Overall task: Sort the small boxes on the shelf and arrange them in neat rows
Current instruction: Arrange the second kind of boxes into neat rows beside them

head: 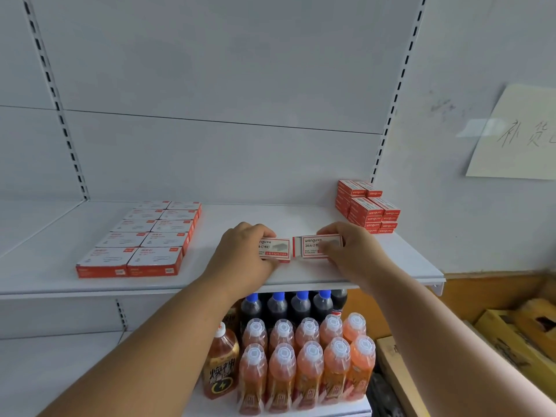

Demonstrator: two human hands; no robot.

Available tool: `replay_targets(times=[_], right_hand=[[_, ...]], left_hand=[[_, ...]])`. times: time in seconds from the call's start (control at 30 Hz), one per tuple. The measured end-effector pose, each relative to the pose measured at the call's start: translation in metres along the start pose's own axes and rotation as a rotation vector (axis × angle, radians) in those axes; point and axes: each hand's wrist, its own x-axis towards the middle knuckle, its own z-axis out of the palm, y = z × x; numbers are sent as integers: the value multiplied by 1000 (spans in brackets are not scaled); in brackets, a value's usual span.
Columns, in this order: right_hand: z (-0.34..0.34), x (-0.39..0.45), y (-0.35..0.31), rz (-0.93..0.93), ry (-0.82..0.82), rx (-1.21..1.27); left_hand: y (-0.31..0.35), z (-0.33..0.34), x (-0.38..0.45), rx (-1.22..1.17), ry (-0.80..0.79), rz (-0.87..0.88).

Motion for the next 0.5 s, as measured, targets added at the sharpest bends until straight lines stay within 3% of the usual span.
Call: replay_targets(times=[0.3, 0.5], right_hand=[[-1, -3, -3, 4, -42, 109], [5, -5, -14, -101, -70, 286]], left_hand=[[6, 1, 4, 92, -111, -47], [8, -5, 8, -223, -150, -123]])
